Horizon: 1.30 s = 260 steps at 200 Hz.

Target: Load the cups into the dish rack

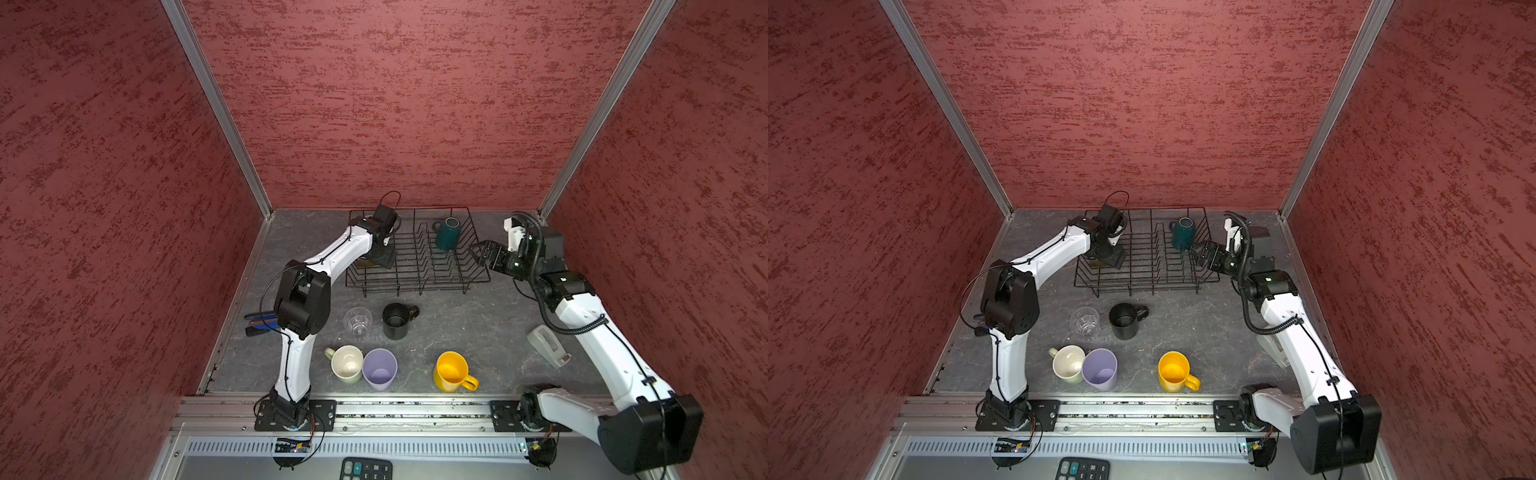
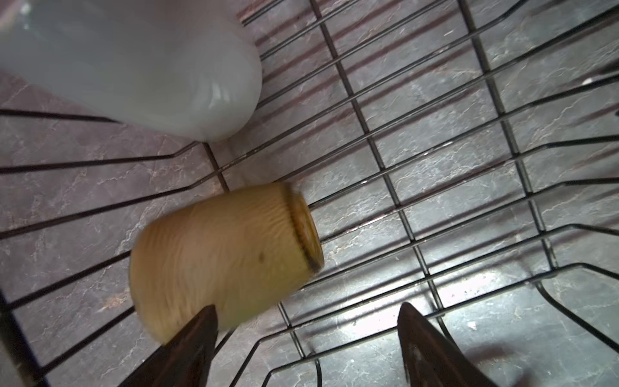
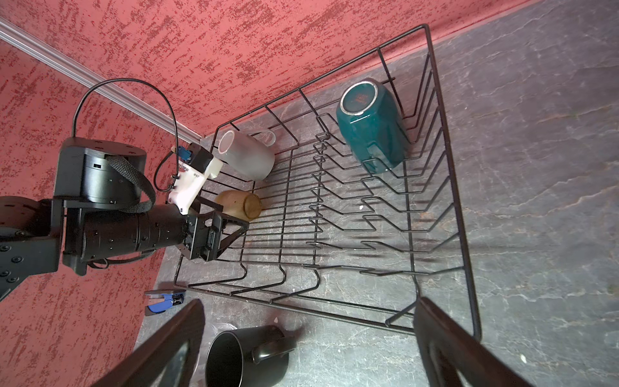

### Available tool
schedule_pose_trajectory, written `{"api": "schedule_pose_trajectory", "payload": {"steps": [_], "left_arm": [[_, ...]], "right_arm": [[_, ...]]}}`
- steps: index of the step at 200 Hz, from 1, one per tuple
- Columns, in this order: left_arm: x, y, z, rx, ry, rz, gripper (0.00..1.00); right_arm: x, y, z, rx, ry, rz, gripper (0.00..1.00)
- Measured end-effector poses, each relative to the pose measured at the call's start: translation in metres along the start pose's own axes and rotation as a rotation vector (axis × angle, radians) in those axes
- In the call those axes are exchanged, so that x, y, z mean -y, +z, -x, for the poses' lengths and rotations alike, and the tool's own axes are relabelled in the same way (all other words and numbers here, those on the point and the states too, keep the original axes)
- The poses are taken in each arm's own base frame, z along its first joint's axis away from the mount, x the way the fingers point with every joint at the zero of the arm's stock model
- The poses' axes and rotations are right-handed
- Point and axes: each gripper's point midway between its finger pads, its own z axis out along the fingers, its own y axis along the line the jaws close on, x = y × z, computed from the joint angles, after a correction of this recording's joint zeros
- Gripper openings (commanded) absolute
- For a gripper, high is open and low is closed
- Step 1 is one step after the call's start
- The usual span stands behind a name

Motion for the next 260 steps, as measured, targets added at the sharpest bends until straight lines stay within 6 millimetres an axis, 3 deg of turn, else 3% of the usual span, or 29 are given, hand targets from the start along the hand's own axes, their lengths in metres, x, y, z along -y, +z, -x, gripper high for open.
{"api": "schedule_pose_trajectory", "payload": {"steps": [79, 108, 195, 260], "left_arm": [[-0.011, 0.008, -0.007, -0.034, -0.016, 0.021, 0.82], [-0.012, 0.012, -0.006, -0.005, -0.024, 0.026, 0.87], [-0.036, 0.001, 0.006, 0.076, -0.169, 0.101, 0.92], [-0.034, 0.023, 0.006, 0.045, -0.23, 0.1, 0.91]], "right_arm": [[0.005, 0.007, -0.003, -0.019, 0.009, -0.01, 0.98], [0.006, 0.009, -0.004, -0.025, 0.011, -0.013, 0.98], [0.009, 0.013, -0.007, -0.039, 0.017, -0.017, 0.98], [0.008, 0.013, -0.006, -0.038, 0.011, -0.016, 0.98]]}}
